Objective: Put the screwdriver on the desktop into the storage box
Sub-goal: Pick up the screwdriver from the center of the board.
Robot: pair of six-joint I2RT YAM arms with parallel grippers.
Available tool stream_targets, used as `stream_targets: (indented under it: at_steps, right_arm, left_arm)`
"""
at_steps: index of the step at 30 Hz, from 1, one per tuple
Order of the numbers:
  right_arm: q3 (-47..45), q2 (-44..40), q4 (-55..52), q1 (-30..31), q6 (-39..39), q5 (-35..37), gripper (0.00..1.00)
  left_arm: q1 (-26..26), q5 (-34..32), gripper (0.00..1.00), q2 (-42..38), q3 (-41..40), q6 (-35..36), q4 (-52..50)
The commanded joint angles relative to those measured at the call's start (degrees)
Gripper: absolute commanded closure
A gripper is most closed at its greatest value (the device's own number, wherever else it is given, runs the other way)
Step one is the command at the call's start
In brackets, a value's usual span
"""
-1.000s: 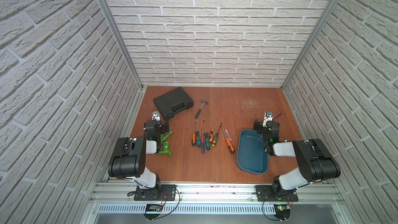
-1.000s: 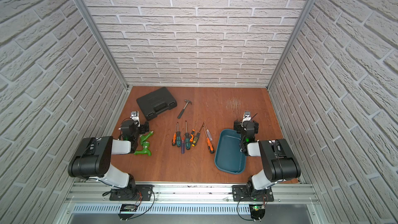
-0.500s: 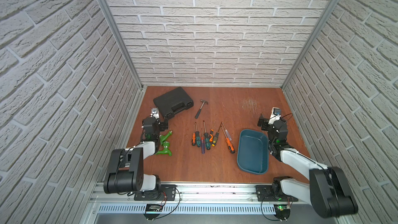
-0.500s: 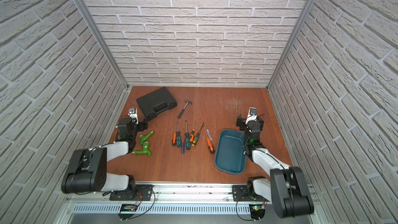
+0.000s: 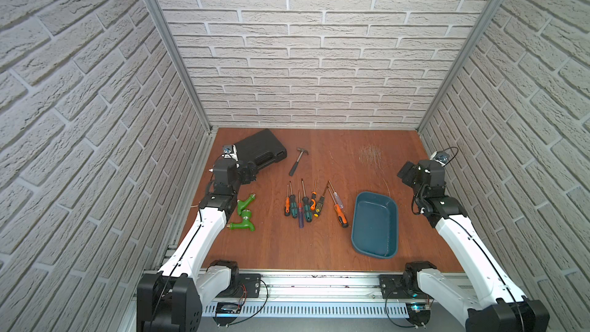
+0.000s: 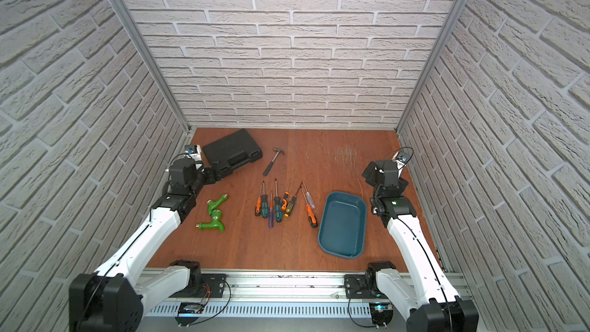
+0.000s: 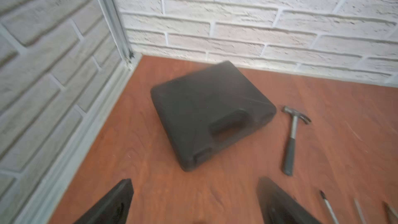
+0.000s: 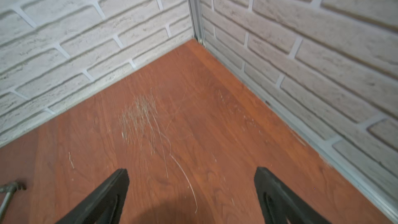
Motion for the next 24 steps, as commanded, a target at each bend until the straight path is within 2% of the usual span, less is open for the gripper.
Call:
stream_targets:
  at_steps: [1,5,8,11,15,24]
  right_arm:
    - [3.41,2.68,-12.94,0.05,7.05,-6.24,0.05]
    - [4.84,4.29,-15.27,0.37,8.02,-10.20,0.06]
    - [4.77,4.61,-15.82,0.46,8.28,-10.16,0.08]
    - [4.09,4.36,-15.86,0.51,8.79,-9.76,0.09]
    - [3.54,3.93,-15.78,0.46,9.26,-9.90,0.09]
    - [1.63,1.67,-15.86,0.45,8.90,-8.87,0.09]
  left_arm:
    - [-5.40,-0.43,0.10,0.02,1.17,-10.95,-16.05]
    - [-12.70,0.72,0.20,1.07,2.02,-17.01,-23.16]
    - [-16.15,3.82,0.29,1.51,1.20,-20.77,-24.66]
    - [-17.72,9.60,0.37,3.91,0.39,-22.71,-23.21]
    - [-18.87,14.45,0.42,9.98,1.73,-22.51,-21.63]
    - [-18.91,18.04,0.49,21.72,8.78,-20.83,-21.40]
